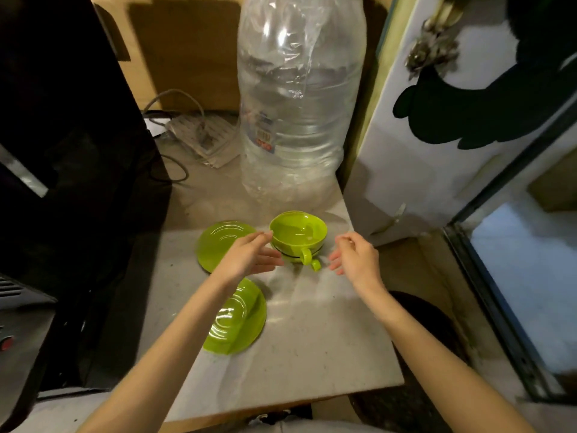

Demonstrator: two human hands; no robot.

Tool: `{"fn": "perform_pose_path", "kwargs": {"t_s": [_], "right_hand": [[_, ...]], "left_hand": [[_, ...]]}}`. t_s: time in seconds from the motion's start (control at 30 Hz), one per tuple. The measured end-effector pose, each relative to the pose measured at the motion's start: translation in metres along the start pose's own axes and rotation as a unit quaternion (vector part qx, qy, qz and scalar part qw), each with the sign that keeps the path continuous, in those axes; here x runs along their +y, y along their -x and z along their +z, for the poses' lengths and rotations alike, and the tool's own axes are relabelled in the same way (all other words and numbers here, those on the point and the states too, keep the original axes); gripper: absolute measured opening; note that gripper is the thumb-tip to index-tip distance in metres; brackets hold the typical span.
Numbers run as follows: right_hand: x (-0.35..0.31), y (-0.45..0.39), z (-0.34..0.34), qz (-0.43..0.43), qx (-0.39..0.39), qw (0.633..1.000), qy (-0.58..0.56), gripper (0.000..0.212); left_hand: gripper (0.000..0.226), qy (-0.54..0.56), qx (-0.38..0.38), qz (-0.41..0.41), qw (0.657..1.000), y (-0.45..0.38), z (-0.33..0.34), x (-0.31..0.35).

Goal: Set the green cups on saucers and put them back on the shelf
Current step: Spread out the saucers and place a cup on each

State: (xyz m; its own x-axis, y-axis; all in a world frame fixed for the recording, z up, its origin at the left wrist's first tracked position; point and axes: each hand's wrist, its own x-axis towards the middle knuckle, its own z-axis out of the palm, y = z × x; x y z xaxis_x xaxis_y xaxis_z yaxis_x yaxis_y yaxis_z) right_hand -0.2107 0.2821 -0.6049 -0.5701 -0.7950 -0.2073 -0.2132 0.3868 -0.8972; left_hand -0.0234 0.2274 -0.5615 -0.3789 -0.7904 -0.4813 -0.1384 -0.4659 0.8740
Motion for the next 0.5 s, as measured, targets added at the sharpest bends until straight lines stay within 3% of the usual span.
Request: {"fn": "perform_pose_path", "kwargs": {"t_s": [0.07, 0.23, 0.5], "right_hand": [[-0.010, -0.008, 0.005, 0.020, -0.041, 0.999, -0.024, 0.013], [-0.016, -0.018, 0.017, 0.056, -0.102, 0.993, -0.032, 0.020], [-0.030, -0.019, 0.019, 0.031, -0.084, 0.996, 0.005, 0.012]], "left_hand": [[0.036, -0.010, 0.001, -0.019, 1.000, -0.011, 0.003, 0.000], [0.060, -0.006, 0.025, -0.030, 0.999, -0.027, 0.005, -0.005], [0.019, 0.019, 0.042, -0.013, 0.999, -0.024, 0.008, 0.006]]}}
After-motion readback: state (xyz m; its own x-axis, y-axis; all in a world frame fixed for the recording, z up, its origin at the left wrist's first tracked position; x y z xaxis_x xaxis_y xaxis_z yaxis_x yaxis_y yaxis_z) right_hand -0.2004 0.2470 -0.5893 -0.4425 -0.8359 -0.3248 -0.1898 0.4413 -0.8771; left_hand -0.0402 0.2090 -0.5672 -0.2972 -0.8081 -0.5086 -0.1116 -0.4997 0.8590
